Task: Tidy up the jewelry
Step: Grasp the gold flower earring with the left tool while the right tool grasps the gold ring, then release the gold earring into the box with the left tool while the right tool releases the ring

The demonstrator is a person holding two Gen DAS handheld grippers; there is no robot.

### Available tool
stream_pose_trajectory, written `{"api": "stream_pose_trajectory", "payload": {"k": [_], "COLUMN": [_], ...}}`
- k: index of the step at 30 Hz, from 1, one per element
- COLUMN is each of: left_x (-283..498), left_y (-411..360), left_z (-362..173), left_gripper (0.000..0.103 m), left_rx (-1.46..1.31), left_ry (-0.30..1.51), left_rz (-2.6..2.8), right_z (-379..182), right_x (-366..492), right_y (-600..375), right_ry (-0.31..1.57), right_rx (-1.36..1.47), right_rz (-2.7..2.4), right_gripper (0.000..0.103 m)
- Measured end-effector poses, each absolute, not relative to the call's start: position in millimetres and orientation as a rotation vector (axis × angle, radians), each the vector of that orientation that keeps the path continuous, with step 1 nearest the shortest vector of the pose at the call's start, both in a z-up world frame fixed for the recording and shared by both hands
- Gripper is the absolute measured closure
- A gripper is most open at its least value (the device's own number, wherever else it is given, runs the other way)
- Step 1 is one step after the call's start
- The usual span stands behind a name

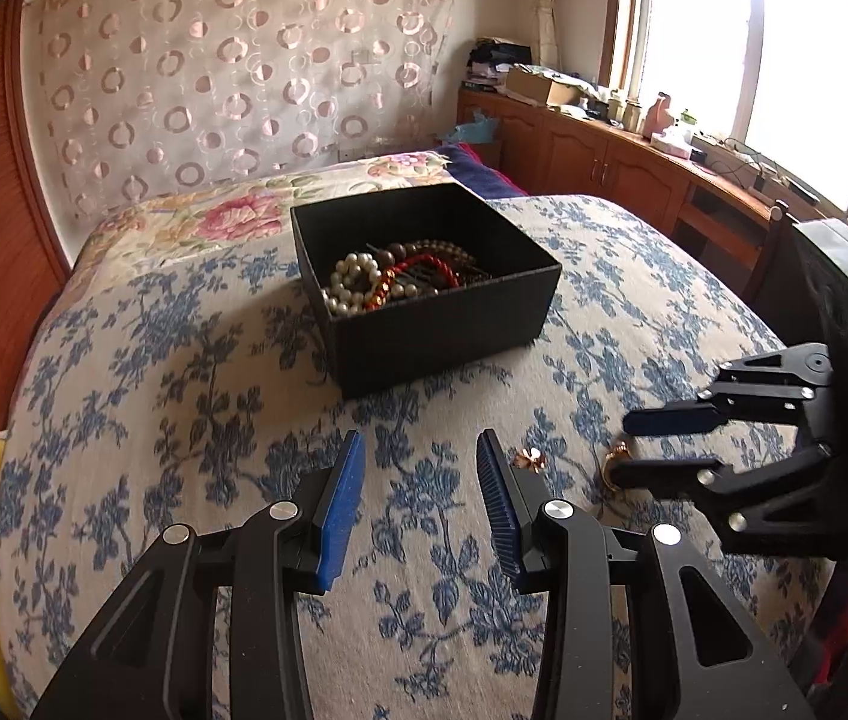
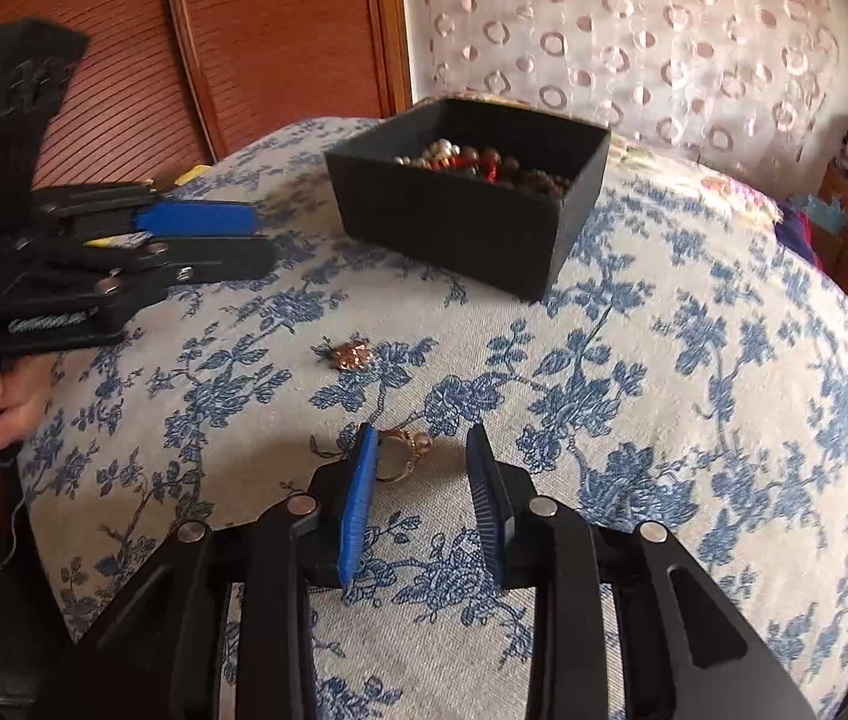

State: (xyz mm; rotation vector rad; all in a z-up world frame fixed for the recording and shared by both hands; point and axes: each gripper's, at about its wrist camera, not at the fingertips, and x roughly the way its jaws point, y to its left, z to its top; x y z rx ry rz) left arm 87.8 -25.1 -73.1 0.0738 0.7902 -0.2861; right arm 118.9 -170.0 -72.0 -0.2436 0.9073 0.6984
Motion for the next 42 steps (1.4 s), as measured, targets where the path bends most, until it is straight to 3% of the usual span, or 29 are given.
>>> {"api": "stream_pose_trajectory", "payload": {"k": [2,3,25,26,27,28,42], "left_x": [86.4,86.1,100.1,101.0,101.4,101.3,116.8], "left_y": [-26.1,-27.4,-76.0,-76.9,-77.6,-77.9,-53.2], "left_z": [-75.4,-77.0,-102.6,-102.4,-102.3,-102.3,-55.2], "left_gripper": [0.067,0.067,0.066,0.072,0.087,0.089,0.089], "left_rx": [0.076,0.078,0.144,0.151,0.160,0.169,0.108], "left_ry": [0.795,0.800,0.872,0.873,0.873,0.874,0.764], "left_rz": [-0.289,-0.291,-0.389,-0.387,-0.384,-0.379,-0.320], "right_z": [-72.4,-72.4,-48.5,-46.7,-45.2,-44.0,-12.3], "right_x": [120.7,121.2,126.3,126.6,126.8,126.8,161.5], "right_y": [-168.8,-167.5,-198.6,-198.9,-198.9,-198.6,-171.9], "right_ry": [0.908,0.907,0.830,0.824,0.820,0.816,0.720], "right_rx": [-0.246,-0.259,-0.224,-0.223,-0.221,-0.222,-0.244], "right_rz": [0.699,0.695,0.637,0.635,0.635,0.635,0.655], "right_gripper": [0.077,0.090,0.091,0.091,0.091,0.091,0.091]}}
